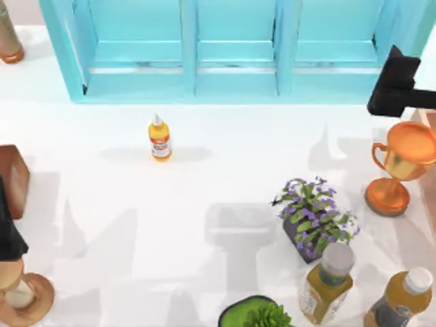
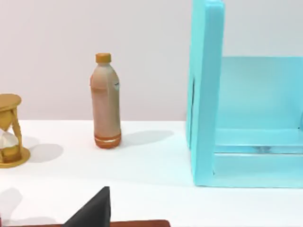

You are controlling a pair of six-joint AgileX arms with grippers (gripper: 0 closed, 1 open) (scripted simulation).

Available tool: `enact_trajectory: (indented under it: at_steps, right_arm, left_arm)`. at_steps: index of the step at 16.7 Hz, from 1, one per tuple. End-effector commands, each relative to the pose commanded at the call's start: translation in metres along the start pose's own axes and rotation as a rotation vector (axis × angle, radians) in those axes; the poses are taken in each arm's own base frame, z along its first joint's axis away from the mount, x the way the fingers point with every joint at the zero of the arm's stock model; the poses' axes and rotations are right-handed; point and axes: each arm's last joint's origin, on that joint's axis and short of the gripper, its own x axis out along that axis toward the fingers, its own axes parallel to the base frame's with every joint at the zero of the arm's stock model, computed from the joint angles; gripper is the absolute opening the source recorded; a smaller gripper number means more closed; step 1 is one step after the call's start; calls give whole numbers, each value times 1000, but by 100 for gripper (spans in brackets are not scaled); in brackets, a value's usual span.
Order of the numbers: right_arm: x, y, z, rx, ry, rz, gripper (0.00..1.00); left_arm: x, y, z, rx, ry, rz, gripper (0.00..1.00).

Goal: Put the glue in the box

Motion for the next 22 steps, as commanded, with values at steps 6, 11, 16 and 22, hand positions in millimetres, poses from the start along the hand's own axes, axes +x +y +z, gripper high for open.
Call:
enact_trajectory:
  at_steps: [6,11,16,22]
  right_arm:
    - [68,148,-59,-40,46,-15,100]
    - [78,241,-172,-112,46,-29,100]
    - [65,279,-248,-150,24,-32,100]
    - [63,282,-257,-155,21,-33,100]
  left_arm:
    - [0,0,0,0,0,0,100]
    - [0,0,0,0,0,0,100]
    - [0,0,0,0,0,0,100]
    - [0,0,0,0,0,0,100]
